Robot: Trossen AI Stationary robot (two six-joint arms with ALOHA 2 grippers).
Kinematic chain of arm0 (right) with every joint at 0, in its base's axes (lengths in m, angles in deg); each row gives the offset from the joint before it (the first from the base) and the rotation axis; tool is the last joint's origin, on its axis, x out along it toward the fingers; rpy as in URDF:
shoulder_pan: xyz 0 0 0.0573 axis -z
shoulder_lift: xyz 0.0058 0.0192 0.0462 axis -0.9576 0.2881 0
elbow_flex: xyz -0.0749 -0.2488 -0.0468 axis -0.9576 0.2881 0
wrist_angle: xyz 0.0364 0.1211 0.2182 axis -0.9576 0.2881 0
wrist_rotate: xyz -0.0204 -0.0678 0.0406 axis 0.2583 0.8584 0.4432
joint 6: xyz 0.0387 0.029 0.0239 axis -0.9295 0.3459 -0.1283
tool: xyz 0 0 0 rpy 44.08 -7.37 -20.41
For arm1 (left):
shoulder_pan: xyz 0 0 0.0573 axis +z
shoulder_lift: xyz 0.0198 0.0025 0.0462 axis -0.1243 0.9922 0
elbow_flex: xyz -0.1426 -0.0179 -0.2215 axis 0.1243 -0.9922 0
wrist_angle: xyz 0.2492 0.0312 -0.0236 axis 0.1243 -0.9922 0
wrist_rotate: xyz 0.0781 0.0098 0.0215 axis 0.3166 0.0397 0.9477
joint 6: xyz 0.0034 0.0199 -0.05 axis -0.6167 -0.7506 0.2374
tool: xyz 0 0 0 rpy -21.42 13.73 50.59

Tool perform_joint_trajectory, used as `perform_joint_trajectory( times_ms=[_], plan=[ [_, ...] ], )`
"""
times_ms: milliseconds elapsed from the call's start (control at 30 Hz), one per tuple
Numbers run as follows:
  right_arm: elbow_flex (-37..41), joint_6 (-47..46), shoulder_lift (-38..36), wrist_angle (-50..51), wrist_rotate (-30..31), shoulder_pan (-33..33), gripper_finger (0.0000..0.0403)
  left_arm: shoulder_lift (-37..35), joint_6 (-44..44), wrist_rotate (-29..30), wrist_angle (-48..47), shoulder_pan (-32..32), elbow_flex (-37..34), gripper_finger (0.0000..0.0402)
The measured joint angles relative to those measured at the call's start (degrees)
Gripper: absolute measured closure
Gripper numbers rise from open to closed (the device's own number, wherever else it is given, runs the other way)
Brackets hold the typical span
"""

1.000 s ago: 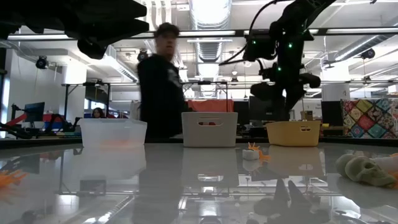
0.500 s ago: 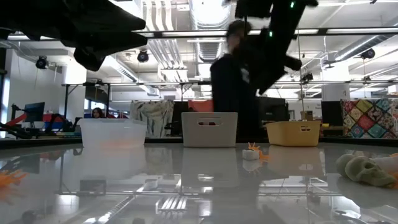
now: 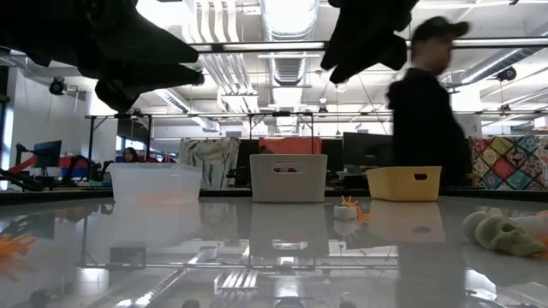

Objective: Sort Halloween decoration
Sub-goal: Put the orange spider toy into the transparent white bin

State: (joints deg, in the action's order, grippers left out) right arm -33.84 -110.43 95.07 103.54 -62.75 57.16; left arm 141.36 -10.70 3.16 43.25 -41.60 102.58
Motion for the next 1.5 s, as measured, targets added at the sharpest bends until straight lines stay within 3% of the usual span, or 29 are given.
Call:
perform_joint_trajectory(
  times_ms=[367, 933, 1500],
  plan=[
    [0.2, -8.9, 1.7, -0.8, -7.4, -3.3, 0.0257, 0.0, 0.1, 0.0, -0.8, 0.0, 0.0, 0.0248],
    [-1.6, -23.0, 12.3, 0.0, -10.1, -1.7, 0.0268, -2.7, -2.5, 0.6, -2.6, 0.0, 0.0, 0.0248],
    [-16.2, -25.6, 28.4, 16.0, -10.5, 0.3, 0.0267, -10.8, -6.4, 2.4, -9.7, 0.0, 0.0, 0.0248]
  ],
)
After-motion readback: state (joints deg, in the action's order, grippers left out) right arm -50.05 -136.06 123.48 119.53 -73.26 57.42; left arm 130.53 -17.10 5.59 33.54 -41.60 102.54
